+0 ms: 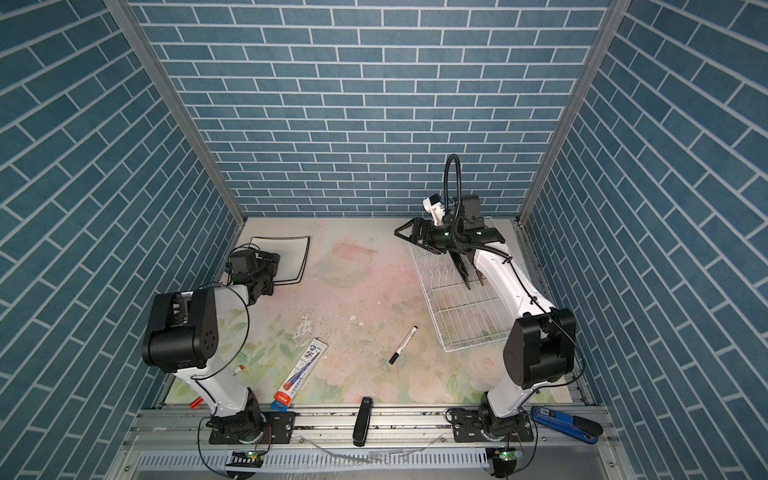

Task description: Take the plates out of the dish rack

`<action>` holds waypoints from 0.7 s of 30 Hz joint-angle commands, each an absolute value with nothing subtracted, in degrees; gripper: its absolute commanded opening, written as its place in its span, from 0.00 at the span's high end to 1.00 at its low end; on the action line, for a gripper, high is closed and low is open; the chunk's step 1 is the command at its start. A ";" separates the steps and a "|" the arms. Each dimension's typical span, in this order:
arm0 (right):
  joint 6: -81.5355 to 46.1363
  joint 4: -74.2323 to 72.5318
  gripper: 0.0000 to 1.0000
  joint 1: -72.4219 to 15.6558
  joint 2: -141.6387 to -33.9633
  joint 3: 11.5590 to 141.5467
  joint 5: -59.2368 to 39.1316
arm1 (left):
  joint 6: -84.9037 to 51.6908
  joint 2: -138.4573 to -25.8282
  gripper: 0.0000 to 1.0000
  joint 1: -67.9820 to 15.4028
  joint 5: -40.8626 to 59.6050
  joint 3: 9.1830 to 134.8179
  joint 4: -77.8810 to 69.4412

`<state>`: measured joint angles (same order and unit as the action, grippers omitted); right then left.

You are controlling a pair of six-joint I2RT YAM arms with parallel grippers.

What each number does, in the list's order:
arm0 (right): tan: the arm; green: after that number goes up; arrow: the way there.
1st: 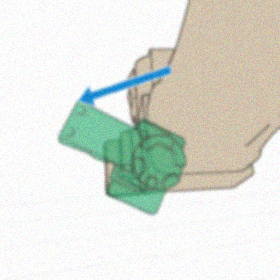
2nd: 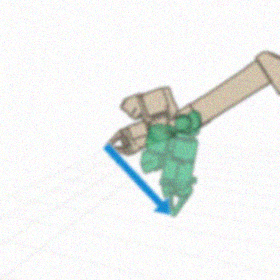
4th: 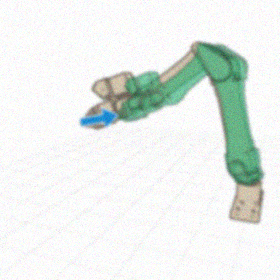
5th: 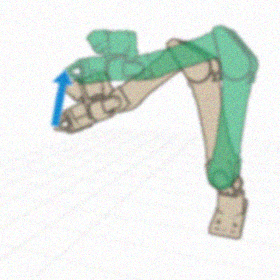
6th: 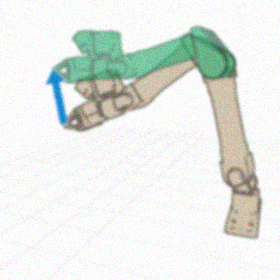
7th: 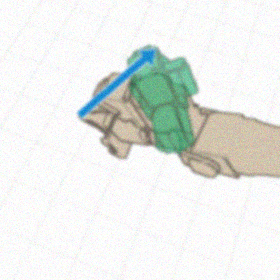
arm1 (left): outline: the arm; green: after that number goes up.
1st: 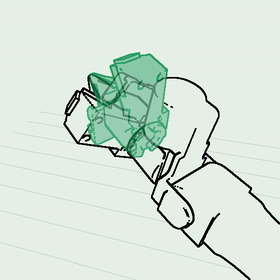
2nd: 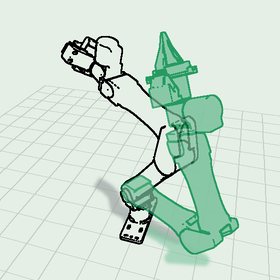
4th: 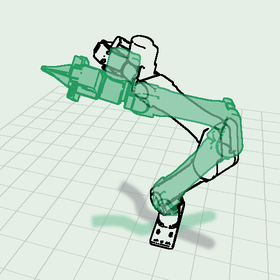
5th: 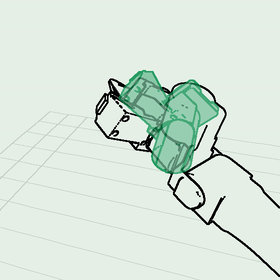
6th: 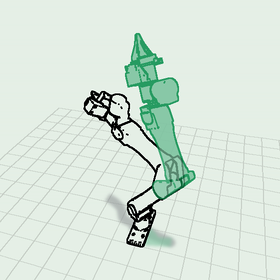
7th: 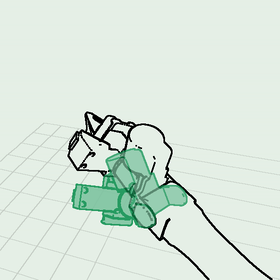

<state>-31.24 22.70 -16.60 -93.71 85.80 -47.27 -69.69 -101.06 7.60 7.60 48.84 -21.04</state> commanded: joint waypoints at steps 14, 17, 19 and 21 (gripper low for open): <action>-31.55 22.31 0.02 -16.44 -91.06 84.62 -46.36 | -67.77 -99.44 0.00 7.65 7.60 51.34 -18.71; -31.55 22.37 0.01 -16.44 -90.98 84.57 -46.24 | -67.59 -98.93 0.00 7.65 7.17 50.98 -18.29; -31.55 22.37 0.02 -16.43 -91.00 84.63 -46.27 | -67.50 -99.01 0.00 7.60 7.46 51.15 -17.98; -31.64 22.33 0.02 -16.44 -90.89 84.56 -46.23 | -67.61 -99.21 0.00 7.60 7.91 51.15 -18.02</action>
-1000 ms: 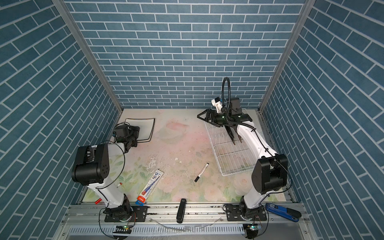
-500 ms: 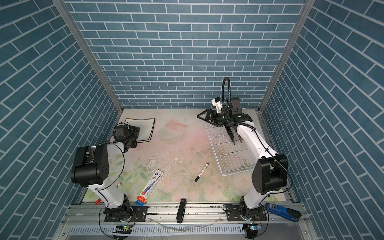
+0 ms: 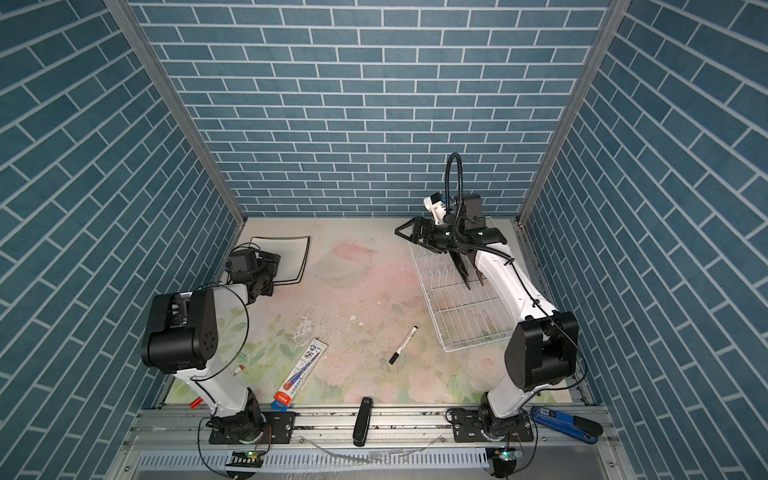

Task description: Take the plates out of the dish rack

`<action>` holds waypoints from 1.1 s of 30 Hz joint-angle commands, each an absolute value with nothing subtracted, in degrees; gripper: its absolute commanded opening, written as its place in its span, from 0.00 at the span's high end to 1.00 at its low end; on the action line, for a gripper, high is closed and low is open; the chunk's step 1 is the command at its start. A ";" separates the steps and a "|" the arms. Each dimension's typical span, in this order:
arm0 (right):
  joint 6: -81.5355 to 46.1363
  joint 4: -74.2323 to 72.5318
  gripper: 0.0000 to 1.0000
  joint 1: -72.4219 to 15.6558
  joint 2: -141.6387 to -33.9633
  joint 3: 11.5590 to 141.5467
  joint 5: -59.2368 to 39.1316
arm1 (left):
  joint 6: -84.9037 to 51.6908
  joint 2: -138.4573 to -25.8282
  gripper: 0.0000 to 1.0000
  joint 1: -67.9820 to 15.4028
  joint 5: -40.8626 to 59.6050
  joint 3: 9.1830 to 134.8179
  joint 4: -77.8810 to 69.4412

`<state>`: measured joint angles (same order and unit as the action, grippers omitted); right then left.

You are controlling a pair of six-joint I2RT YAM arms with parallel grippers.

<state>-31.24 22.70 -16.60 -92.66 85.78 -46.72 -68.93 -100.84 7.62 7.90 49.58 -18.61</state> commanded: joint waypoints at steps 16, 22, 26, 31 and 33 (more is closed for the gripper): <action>-31.28 22.71 0.01 -16.43 -89.50 83.43 -46.14 | -67.42 -96.92 0.00 7.57 8.57 49.71 -16.85; -31.29 22.74 0.01 -16.44 -89.43 83.31 -46.22 | -67.15 -96.63 0.00 7.65 8.07 48.91 -16.14; -31.15 22.98 0.01 -16.43 -88.91 83.12 -46.15 | -67.37 -96.62 0.00 7.64 8.00 48.47 -16.17; -31.05 23.18 0.01 -16.39 -88.29 82.65 -46.01 | -66.72 -95.69 0.00 7.71 8.09 48.13 -15.55; -31.10 23.13 0.01 -16.41 -88.18 82.37 -45.88 | -66.62 -95.49 0.00 7.72 8.08 48.18 -15.43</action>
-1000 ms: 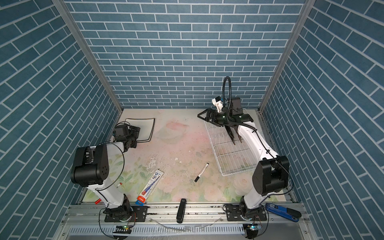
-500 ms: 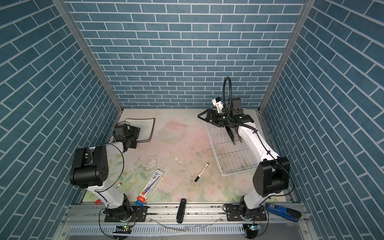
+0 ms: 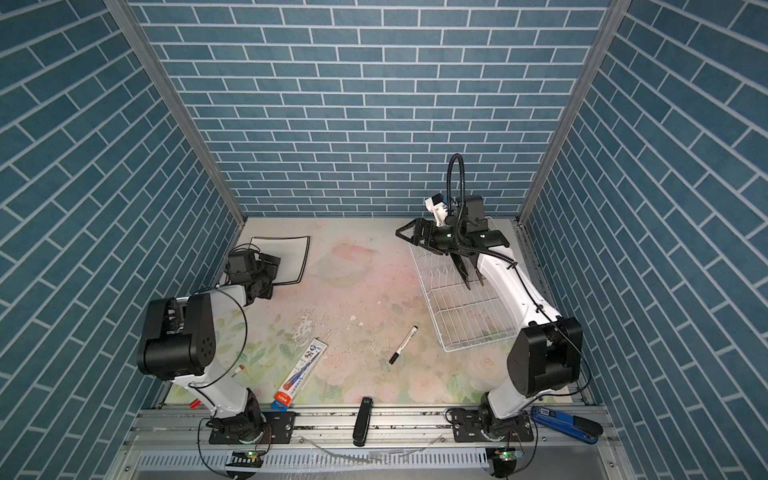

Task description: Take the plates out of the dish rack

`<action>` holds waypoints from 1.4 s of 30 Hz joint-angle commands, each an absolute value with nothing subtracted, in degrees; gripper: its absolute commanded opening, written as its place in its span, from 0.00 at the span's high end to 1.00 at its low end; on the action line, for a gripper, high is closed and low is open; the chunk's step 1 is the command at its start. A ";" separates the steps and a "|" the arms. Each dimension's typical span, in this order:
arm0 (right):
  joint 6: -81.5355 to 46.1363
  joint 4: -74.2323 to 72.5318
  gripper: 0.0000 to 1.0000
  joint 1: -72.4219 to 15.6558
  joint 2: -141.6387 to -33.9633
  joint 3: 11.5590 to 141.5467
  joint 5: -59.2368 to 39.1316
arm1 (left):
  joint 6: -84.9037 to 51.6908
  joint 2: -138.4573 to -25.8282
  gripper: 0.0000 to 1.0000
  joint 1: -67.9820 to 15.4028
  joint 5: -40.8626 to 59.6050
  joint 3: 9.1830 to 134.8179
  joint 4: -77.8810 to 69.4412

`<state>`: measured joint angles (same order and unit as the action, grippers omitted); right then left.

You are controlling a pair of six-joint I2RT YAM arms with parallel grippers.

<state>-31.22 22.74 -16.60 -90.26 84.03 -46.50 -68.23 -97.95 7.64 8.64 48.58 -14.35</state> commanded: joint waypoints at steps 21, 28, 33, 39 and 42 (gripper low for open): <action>-31.07 24.15 0.01 -16.41 -85.42 80.87 -45.29 | -66.21 -95.47 0.00 8.17 8.88 47.12 -15.42; -30.76 25.14 0.01 -16.42 -83.55 79.65 -44.39 | -65.65 -98.08 0.00 8.16 10.50 50.23 -14.34; -30.67 25.29 0.01 -16.44 -82.71 79.45 -43.81 | -64.89 -97.95 0.00 8.17 10.41 51.65 -12.86; -30.66 25.57 0.01 -16.39 -82.25 79.20 -43.64 | -64.91 -96.51 0.00 8.14 9.78 50.75 -12.31; -30.50 25.84 0.01 -16.41 -81.92 78.84 -43.52 | -64.16 -96.06 0.00 8.13 10.05 50.66 -11.21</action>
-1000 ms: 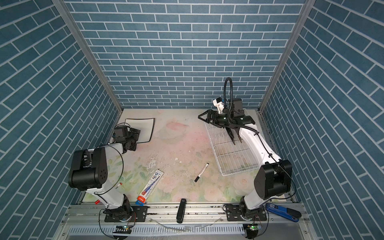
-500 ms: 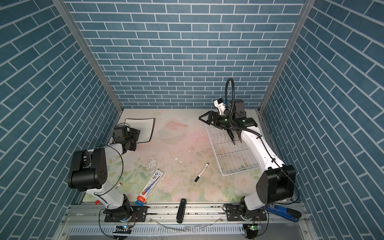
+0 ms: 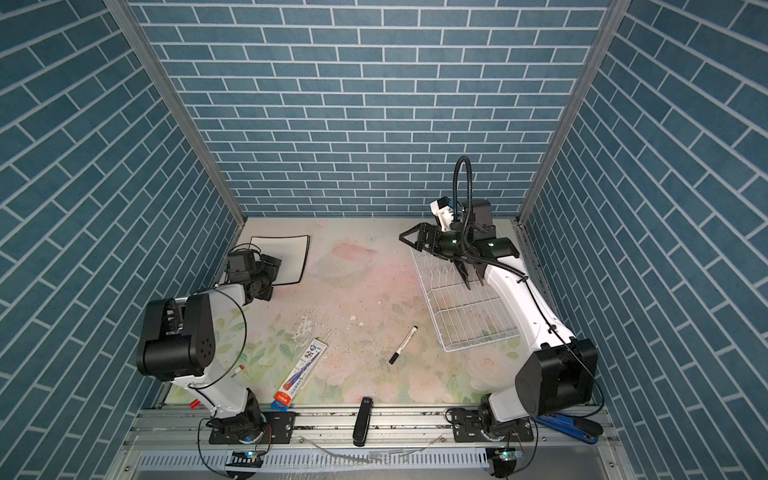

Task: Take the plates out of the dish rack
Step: 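Open the left gripper and lift away while the right gripper reaches into the rack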

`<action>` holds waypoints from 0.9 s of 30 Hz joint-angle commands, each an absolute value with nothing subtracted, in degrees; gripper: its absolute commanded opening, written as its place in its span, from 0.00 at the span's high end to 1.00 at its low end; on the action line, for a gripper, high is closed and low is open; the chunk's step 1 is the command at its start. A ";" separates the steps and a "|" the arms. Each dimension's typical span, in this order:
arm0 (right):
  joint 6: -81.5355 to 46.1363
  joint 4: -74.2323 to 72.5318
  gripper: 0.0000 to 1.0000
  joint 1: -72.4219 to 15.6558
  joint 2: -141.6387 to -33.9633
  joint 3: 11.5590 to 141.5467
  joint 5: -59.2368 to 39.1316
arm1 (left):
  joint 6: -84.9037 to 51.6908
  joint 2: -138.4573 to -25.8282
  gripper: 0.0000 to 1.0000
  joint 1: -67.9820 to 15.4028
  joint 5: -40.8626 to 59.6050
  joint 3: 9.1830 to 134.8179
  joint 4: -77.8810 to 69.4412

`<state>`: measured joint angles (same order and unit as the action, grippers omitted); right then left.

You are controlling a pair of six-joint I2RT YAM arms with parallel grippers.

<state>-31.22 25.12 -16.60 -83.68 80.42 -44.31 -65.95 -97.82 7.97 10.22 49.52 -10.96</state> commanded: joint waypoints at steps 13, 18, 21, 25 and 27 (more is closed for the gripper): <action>-30.15 26.28 0.01 -16.43 -80.03 77.70 -42.99 | -61.57 -92.99 0.00 8.02 8.20 51.46 -4.11; -29.81 27.86 0.01 -16.43 -78.96 78.04 -41.24 | -59.83 -89.31 0.00 7.91 8.26 49.08 -5.87; -29.33 29.38 0.02 -16.44 -78.08 78.01 -39.18 | -57.20 -86.73 0.00 7.39 8.99 47.98 -6.69; -27.68 32.89 0.02 -16.43 -76.63 78.13 -35.04 | -52.98 -82.82 0.00 5.97 10.75 47.05 -7.08; -27.04 34.23 0.02 -16.43 -75.78 78.06 -33.30 | -51.27 -80.69 0.00 4.84 10.58 46.81 -6.24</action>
